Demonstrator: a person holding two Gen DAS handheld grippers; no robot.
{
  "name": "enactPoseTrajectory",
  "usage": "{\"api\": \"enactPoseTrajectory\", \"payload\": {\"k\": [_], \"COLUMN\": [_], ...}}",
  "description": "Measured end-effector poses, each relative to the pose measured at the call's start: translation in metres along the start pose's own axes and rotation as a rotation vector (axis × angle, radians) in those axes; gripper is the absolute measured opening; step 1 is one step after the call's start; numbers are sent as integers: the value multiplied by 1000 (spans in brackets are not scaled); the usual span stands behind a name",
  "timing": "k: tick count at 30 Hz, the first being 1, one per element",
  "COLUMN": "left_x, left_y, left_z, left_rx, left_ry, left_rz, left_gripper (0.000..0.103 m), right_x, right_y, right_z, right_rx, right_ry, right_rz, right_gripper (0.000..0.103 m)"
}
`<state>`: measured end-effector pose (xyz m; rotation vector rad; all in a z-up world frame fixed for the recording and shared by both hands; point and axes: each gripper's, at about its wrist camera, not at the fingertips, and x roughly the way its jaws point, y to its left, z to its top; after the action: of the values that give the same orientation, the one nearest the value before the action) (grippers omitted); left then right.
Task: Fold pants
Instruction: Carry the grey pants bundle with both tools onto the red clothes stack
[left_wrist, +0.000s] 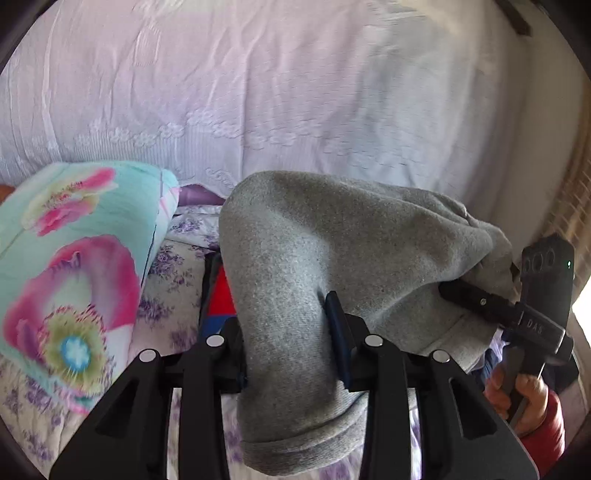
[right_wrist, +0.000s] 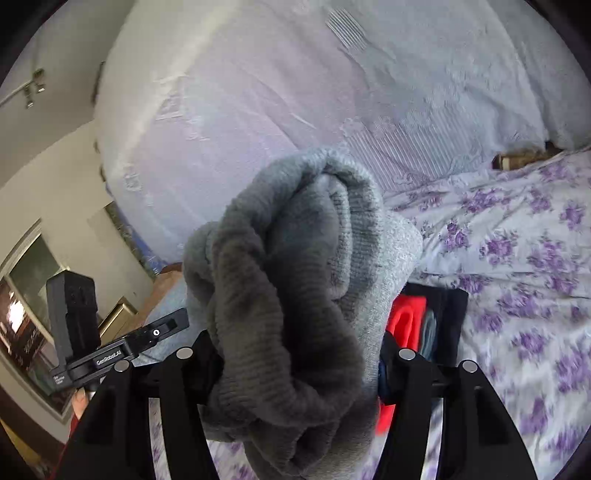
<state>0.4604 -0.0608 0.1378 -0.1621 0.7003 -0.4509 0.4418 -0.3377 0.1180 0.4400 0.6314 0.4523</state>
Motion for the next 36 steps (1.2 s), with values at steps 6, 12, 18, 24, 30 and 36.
{"api": "enactPoseTrajectory", "payload": {"k": [6, 12, 18, 24, 30, 36], "left_x": [133, 131, 95, 109, 97, 22], "left_y": [59, 78, 47, 34, 45, 0], "left_z": [-31, -31, -24, -31, -33, -63], "left_rx": [-121, -149, 18, 81, -52, 171], "left_ry": [186, 130, 27, 114, 122, -73], "left_rz": [75, 63, 194, 260, 250, 397], "left_gripper": [60, 84, 81, 84, 87, 95], "right_x": [98, 96, 64, 45, 62, -7], "right_y": [-74, -62, -22, 6, -28, 22], "right_z": [-25, -12, -4, -5, 0, -30], "right_rx": [66, 4, -62, -260, -128, -158], "right_ry": [48, 74, -33, -208, -78, -291], "right_rz": [-95, -131, -240, -511, -559, -572], "right_gripper": [73, 79, 92, 97, 99, 99]}}
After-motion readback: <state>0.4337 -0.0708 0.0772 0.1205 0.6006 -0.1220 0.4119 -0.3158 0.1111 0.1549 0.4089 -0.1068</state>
